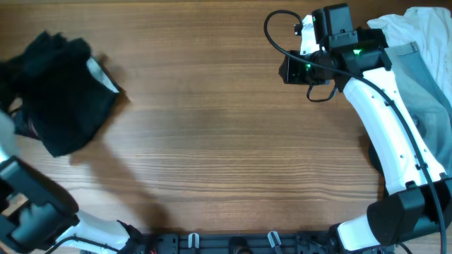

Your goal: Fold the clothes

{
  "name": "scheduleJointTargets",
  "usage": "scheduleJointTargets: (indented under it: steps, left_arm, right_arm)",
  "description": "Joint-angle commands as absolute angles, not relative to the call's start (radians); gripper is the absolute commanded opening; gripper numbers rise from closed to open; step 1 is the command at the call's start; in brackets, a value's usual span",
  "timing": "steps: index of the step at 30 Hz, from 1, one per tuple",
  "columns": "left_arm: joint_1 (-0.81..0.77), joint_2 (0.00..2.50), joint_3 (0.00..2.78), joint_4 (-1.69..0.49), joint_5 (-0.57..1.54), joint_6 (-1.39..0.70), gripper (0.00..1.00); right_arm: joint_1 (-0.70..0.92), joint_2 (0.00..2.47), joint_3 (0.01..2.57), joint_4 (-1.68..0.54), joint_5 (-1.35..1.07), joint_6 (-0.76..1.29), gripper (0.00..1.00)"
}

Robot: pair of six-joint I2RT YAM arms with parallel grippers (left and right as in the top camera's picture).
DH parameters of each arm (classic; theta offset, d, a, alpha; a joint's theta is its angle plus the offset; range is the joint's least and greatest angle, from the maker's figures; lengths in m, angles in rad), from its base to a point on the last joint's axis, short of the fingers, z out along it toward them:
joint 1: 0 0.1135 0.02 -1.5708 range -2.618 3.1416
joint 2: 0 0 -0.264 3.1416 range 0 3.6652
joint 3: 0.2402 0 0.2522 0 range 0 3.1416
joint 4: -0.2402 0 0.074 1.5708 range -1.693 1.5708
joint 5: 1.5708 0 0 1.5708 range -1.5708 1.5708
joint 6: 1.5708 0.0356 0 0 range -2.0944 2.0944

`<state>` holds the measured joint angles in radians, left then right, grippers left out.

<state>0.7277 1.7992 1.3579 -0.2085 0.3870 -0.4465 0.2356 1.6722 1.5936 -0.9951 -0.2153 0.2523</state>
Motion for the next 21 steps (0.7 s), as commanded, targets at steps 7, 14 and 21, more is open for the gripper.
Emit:
scheduleJointTargets:
  steps: [7,14,21]
  left_arm:
    - [0.881,1.762,1.373,-0.166,0.542,-0.513,1.0]
    - [0.479,1.752,1.373,-0.266,0.467,-0.287,1.0]
    - [-0.052,1.779,1.373,-0.686,0.152,-0.212,1.0]
  right_arm:
    - [0.232,1.683,1.595,-1.013,-0.203,0.236,0.36]
    - [0.231,1.733,1.595,-0.949,-0.213,0.289,0.51]
    - [0.147,1.749,1.595,-0.944,-0.173,0.155,1.0]
